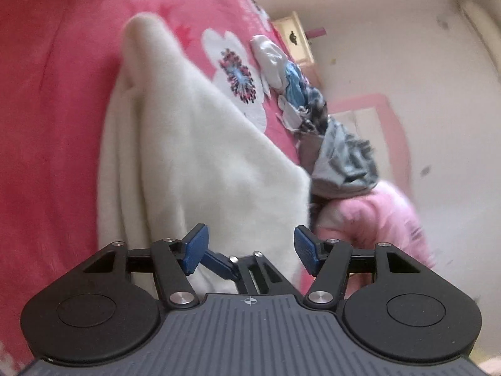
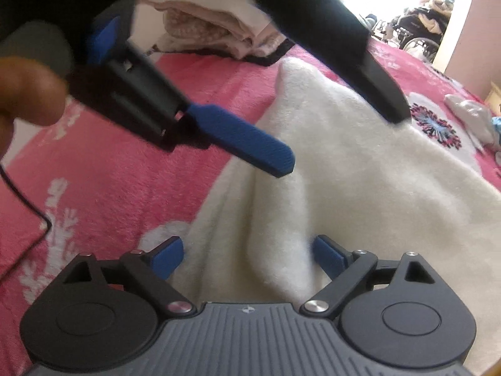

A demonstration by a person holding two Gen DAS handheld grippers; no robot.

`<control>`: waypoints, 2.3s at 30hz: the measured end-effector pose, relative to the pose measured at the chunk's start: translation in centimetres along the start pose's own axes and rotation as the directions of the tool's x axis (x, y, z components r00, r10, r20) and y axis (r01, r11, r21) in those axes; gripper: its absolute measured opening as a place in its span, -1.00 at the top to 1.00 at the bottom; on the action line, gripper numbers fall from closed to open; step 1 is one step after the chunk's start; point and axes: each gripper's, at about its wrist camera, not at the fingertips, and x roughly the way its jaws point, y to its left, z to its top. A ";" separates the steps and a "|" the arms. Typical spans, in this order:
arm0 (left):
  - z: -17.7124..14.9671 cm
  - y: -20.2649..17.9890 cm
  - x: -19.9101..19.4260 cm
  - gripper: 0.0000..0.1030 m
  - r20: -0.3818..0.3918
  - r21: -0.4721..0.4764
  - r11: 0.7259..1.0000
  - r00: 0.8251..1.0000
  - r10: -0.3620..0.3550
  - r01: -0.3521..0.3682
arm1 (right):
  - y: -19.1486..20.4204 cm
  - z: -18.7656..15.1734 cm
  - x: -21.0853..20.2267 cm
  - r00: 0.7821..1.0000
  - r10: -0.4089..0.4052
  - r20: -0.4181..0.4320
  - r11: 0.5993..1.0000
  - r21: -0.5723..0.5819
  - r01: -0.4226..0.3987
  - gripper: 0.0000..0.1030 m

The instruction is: Fold clothes

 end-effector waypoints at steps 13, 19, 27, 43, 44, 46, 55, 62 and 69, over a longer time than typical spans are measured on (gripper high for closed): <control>0.6 2.6 -2.8 -0.18 0.095 -0.080 0.991 0.989 0.114 -0.106 | 1.6 0.1 0.4 0.999 -0.030 -0.017 0.997 -0.077 0.028 -0.90; -0.1 4.4 -1.0 -0.18 0.045 -0.096 0.976 0.979 0.200 -0.195 | 1.3 -0.2 -0.2 1.000 -0.022 -0.011 0.998 -0.066 0.021 -0.90; 0.1 4.8 0.3 -0.19 0.031 -0.078 0.972 0.974 0.225 -0.222 | 1.4 -0.2 -0.4 1.000 -0.014 -0.005 0.999 -0.053 0.014 -0.90; -1.1 4.4 0.3 -0.22 -0.022 -0.117 0.970 0.977 0.211 -0.212 | 0.8 -0.2 -0.4 1.000 -0.005 0.007 1.000 -0.031 0.005 -0.91; -1.0 4.2 0.2 -0.22 -0.020 -0.134 0.973 0.982 0.189 -0.190 | 0.7 -0.2 -0.4 1.000 -0.005 0.008 1.000 -0.030 0.005 -0.91; -0.8 3.9 0.1 -0.25 -0.019 -0.156 0.974 0.986 0.165 -0.166 | 0.7 -0.2 -0.4 1.000 -0.006 0.009 1.000 -0.026 0.006 -0.91; -0.7 3.6 -0.4 -0.30 -0.010 -0.246 0.964 0.995 0.099 -0.099 | 0.9 -0.3 -0.1 0.998 -0.063 0.008 0.996 -0.057 0.063 -0.66; -0.9 3.0 -0.3 -0.30 0.002 -0.214 0.971 0.994 0.109 -0.106 | 0.3 -0.5 -0.5 0.992 -0.122 0.028 0.990 -0.072 0.123 -0.05; -0.6 2.9 -0.3 -0.30 0.045 -0.152 0.975 0.984 0.170 -0.161 | -1.3 -0.6 -1.6 0.994 -0.102 0.039 0.995 -0.006 0.102 0.29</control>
